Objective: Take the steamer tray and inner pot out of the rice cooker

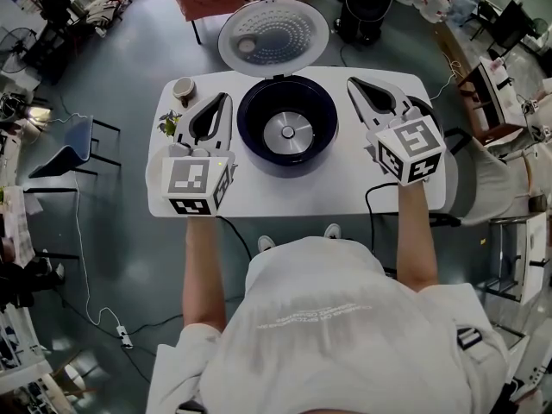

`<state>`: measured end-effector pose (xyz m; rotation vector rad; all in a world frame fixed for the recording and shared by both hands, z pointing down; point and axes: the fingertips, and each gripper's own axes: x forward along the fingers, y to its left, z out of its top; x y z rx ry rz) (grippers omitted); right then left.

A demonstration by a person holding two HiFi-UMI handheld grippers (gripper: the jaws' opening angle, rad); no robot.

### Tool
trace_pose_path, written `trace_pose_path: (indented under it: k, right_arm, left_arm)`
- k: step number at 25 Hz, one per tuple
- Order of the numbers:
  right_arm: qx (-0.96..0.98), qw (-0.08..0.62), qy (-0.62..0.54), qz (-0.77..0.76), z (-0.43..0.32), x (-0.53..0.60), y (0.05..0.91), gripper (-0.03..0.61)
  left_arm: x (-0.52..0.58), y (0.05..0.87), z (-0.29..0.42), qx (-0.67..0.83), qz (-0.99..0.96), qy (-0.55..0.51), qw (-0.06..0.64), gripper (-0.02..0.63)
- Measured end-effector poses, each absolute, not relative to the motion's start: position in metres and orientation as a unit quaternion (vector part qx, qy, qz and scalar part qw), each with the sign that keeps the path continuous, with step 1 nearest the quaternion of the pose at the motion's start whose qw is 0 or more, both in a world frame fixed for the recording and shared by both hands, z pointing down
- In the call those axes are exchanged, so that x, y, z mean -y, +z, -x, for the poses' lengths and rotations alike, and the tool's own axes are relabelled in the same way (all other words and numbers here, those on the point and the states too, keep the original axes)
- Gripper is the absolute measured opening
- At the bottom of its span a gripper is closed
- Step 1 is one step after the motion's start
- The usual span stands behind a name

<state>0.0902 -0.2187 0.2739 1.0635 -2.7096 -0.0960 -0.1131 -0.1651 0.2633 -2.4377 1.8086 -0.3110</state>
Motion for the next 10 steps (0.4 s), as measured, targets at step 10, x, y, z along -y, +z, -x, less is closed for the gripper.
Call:
trace_pose_path:
  k: [10]
  right_arm:
    - [0.926, 0.121, -0.031, -0.356, -0.0870, 0.2157, 0.2818, 0.025]
  left_arm:
    - [0.1608, 0.2725, 0.1137, -0.592, 0.798, -0.108, 0.036, 0.023]
